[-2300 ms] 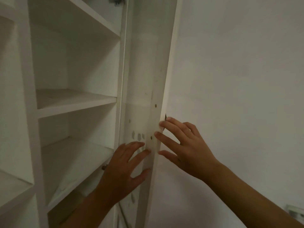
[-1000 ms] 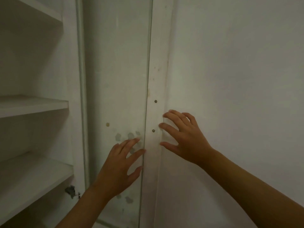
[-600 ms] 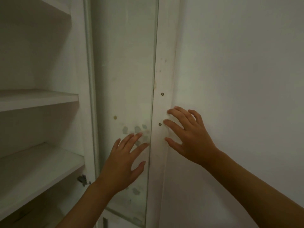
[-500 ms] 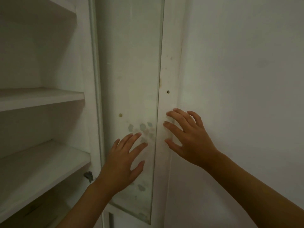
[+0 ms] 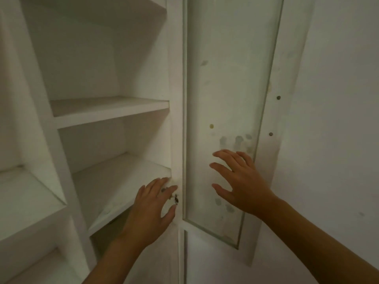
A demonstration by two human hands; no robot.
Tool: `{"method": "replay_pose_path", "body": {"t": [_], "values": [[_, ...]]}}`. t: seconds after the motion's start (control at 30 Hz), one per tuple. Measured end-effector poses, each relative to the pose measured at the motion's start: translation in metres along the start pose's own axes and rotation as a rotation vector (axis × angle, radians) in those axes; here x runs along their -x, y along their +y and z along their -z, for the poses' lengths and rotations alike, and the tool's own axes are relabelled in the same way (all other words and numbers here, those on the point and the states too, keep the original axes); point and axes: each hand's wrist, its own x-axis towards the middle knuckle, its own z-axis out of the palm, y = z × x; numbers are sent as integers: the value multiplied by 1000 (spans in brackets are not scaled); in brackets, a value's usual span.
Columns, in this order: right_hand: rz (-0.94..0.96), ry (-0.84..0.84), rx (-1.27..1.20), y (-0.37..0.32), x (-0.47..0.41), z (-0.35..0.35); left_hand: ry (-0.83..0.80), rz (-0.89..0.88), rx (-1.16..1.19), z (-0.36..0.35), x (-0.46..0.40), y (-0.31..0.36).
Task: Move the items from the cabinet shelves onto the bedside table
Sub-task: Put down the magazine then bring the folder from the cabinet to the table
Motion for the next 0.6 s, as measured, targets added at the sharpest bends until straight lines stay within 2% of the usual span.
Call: {"method": "replay_pose_path", "body": {"t": [0.37, 0.6], "values": [[-27, -90, -259, -107, -24, -59, -105, 122, -16, 30, 91, -48], [5, -198, -372, -138, -23, -105, -143, 167, -2, 0, 124, -68]]}}
